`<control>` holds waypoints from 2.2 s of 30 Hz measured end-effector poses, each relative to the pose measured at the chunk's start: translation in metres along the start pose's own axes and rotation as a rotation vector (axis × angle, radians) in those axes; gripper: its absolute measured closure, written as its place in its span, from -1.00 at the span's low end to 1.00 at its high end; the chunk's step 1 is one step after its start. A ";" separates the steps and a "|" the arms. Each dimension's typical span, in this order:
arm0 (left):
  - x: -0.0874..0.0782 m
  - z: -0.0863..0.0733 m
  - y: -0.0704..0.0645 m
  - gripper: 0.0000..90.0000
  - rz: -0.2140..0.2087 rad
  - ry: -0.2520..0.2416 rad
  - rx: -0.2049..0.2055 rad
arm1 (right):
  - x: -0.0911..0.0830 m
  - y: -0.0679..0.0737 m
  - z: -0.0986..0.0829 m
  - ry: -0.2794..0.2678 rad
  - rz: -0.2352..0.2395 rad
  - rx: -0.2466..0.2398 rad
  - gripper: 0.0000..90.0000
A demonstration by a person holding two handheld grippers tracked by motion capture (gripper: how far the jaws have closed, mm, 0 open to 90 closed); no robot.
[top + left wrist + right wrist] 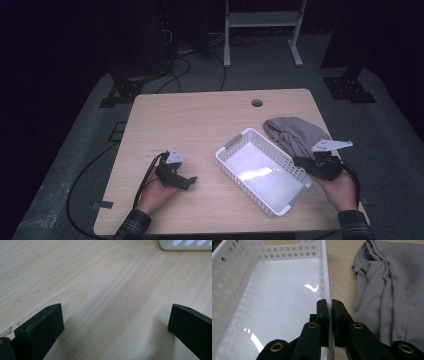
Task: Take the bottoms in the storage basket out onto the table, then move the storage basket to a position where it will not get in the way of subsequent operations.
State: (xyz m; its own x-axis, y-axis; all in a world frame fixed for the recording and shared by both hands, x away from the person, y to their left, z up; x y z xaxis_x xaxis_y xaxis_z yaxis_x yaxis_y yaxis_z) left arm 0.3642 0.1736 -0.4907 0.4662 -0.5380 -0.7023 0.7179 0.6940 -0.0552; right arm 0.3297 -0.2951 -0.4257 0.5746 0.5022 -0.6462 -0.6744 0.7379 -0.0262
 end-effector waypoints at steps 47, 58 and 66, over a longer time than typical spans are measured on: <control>0.001 0.001 -0.001 -1.00 0.008 -0.001 -0.011 | 0.092 0.019 0.081 0.008 -0.093 0.056 0.88; 0.002 0.002 -0.002 -1.00 0.022 0.001 -0.025 | 0.085 0.018 0.082 -0.033 -0.072 0.074 0.36; -0.016 0.013 -0.004 -0.32 0.014 -0.094 -0.044 | 0.059 0.009 0.069 -0.056 -0.094 0.044 0.75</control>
State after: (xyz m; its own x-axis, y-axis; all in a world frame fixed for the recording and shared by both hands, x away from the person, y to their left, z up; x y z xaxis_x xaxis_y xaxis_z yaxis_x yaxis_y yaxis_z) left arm 0.3612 0.1731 -0.4698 0.5241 -0.5688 -0.6338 0.6881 0.7214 -0.0784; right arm 0.3897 -0.2278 -0.4110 0.6601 0.4537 -0.5987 -0.5963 0.8011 -0.0504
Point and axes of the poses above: each handheld gripper's, and its own axes: x roughly forward along the jaws, z roughly out of its top, y roughly to its left, the point moved 1 cm from there along x, roughly forward along the jaws, and after that the axes turned 6 degrees about -x, right-handed, at the moved point
